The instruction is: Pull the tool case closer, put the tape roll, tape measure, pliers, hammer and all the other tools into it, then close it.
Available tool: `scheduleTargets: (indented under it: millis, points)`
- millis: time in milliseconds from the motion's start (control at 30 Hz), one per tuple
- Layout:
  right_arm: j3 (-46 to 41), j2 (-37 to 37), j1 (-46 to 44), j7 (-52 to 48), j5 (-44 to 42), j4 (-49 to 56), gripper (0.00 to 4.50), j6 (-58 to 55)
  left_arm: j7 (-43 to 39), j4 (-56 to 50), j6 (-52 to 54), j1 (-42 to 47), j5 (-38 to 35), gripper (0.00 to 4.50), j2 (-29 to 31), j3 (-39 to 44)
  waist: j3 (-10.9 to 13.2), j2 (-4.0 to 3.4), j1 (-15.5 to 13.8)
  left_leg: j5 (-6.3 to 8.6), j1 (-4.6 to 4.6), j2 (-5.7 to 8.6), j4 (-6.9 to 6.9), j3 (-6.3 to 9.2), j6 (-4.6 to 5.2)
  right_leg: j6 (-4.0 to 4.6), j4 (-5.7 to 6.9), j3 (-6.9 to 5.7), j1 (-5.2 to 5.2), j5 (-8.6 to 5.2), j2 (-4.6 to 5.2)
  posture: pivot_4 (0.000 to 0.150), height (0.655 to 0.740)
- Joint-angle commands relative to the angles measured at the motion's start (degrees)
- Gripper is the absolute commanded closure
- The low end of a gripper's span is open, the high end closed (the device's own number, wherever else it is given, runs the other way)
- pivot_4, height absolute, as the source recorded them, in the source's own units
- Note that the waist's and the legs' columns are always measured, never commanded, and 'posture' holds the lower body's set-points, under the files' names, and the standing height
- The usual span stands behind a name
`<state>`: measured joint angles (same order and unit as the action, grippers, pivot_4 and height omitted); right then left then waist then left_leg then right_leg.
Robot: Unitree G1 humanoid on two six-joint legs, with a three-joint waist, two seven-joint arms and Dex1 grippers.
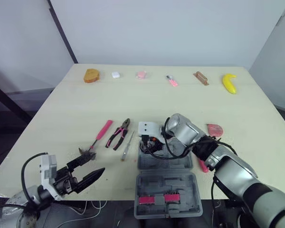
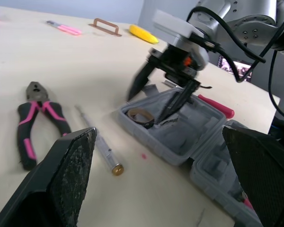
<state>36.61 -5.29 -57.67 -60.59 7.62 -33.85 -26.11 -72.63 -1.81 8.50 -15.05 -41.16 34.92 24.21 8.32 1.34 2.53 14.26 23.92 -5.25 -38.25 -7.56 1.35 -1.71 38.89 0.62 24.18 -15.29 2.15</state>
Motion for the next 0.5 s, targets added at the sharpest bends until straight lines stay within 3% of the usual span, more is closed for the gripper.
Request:
scheduleTargets:
  millis: [33,167,267,333,500]
  points:
    - [-5.49,0.25,1.71,-0.1,-3.72,5.87,1.49,-0.61,1.14,-2.95,0.5,0.05,-0.73,0.0,0.01,0.57,0.0,0.0,-0.04,0.0,0.0,0.0,0.01,0.01,0.0,0.0,0.0,-0.01,0.0,0.0,0.0,0.15,0.74]
    - [-11.13,-0.11,6.96,0.61,-8.2,10.8,1.49,1.25,2.74,-5.22,1.41,-0.2,-0.87,0.0,-0.51,0.06,0.0,0.01,-0.11,0.01,0.01,0.0,0.01,0.04,-0.01,-0.02,-0.03,0.0,-0.01,0.01,0.04,0.15,0.74]
    - [-12.75,0.31,10.73,3.33,-8.53,10.75,2.33,3.47,4.05,-7.02,2.34,-0.11,-0.9,0.0,-0.94,-0.63,-0.01,0.01,-0.09,0.02,0.01,0.01,0.0,0.02,0.01,-0.02,-0.02,-0.02,-0.03,0.01,0.04,0.15,0.74]
    - [-12.64,0.68,12.22,4.57,-7.86,9.6,3.24,6.19,4.93,-8.18,3.2,0.27,-0.99,0.0,-0.99,-1.09,-0.01,0.01,-0.08,0.02,0.0,0.01,0.0,0.02,0.01,-0.02,-0.01,-0.02,-0.03,0.01,0.03,0.15,0.74]
    - [-13.62,2.36,13.16,7.12,-7.75,6.03,3.24,9.62,6.18,-9.59,4.65,1.04,-1.36,0.0,-0.6,-1.56,0.0,0.0,0.1,0.01,-0.01,-0.01,0.01,0.02,0.0,-0.03,0.0,0.02,-0.02,0.01,-0.06,0.15,0.74]
